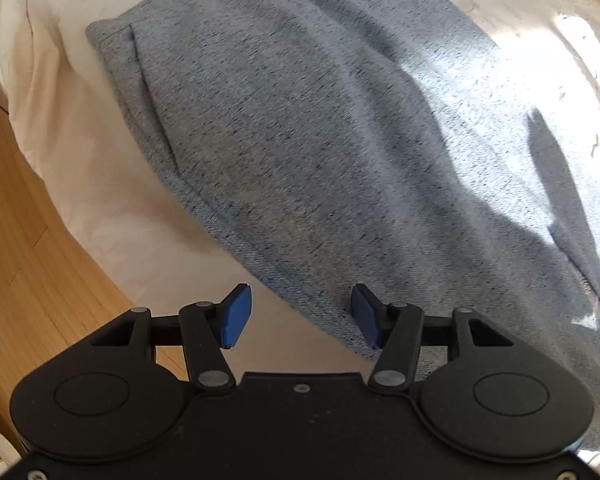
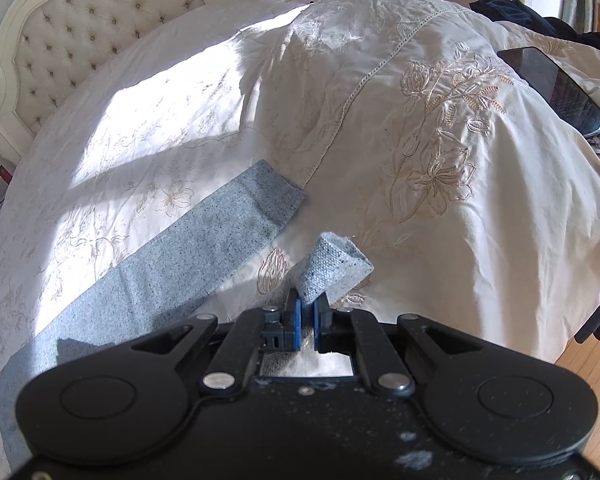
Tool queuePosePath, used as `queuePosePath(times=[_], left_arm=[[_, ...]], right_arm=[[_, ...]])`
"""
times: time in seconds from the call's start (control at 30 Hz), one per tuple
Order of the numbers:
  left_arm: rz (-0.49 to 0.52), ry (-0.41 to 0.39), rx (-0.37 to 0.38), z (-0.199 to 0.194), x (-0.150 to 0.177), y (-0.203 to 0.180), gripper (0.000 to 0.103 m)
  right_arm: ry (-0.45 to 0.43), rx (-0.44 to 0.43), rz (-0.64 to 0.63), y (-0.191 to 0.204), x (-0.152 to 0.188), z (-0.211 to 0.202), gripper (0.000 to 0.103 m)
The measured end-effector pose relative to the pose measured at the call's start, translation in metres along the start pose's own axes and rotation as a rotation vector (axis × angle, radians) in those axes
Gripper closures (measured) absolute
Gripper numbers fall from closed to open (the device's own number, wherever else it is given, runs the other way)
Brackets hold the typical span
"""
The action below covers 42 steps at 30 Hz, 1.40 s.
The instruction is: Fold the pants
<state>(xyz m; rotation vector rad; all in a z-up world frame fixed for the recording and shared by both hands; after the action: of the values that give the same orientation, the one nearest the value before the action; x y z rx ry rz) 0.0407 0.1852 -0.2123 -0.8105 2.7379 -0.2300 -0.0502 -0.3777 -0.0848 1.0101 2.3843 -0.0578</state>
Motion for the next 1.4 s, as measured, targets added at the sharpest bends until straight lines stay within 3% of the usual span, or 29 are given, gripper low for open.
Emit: queuePosePath(times=[0.37, 0.43, 0.5, 0.53, 0.63, 0.83, 1.0, 1.13, 1.27, 1.4], left_arm=[[-0.105, 0.043, 0.031, 0.031, -0.005, 0.013, 0.044], [-0.166, 0.034, 0.054, 0.024, -0.009, 0.019, 0.063], [-0.195, -0.01, 0.051, 0.008, -0.015, 0.022, 0.092], [-0.196, -0.046, 0.063, -0.003, -0.02, 0.022, 0.094], [-0.14, -0.13, 0.114, -0.036, -0.033, 0.011, 0.095], [0.034, -0.234, 0.105, -0.097, -0.055, -0.021, 0.096], [0.087, -0.204, 0.054, -0.116, -0.044, -0.015, 0.096], [0.107, -0.149, -0.015, -0.118, -0.044, -0.018, 0.096], [0.12, -0.149, -0.009, -0.11, -0.078, -0.034, 0.097], [0.145, -0.145, 0.006, -0.086, -0.122, -0.061, 0.096]], right_arm=[[0.008, -0.02, 0.003, 0.0, 0.0, 0.0, 0.096], [0.01, -0.024, 0.01, 0.0, -0.001, -0.001, 0.096], [0.008, -0.029, 0.018, 0.0, -0.002, -0.001, 0.096], [0.006, -0.03, 0.021, 0.0, -0.003, -0.002, 0.096], [-0.003, -0.032, 0.037, 0.001, -0.007, -0.004, 0.096], [-0.025, -0.038, 0.074, 0.005, -0.017, -0.012, 0.096], [-0.028, -0.016, 0.096, -0.002, -0.014, -0.033, 0.096], [0.041, 0.043, 0.118, -0.014, 0.0, -0.037, 0.096], [0.066, 0.061, 0.143, -0.004, 0.0, -0.027, 0.096], [0.047, 0.061, 0.152, 0.028, -0.022, 0.001, 0.096]])
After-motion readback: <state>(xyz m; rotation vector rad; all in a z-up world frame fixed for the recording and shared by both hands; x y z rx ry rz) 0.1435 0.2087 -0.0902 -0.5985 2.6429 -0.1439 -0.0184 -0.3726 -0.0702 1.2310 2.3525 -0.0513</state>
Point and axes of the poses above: each gripper's, at about its wrist camera, not at the fingertips, and z roughly the way its jaws point, y to its left, x to its underside, the point moved 5 cm from there along z, roughly the way its jaws point, and after that the axes turned 6 degrees about x, right-handed, at the moved point
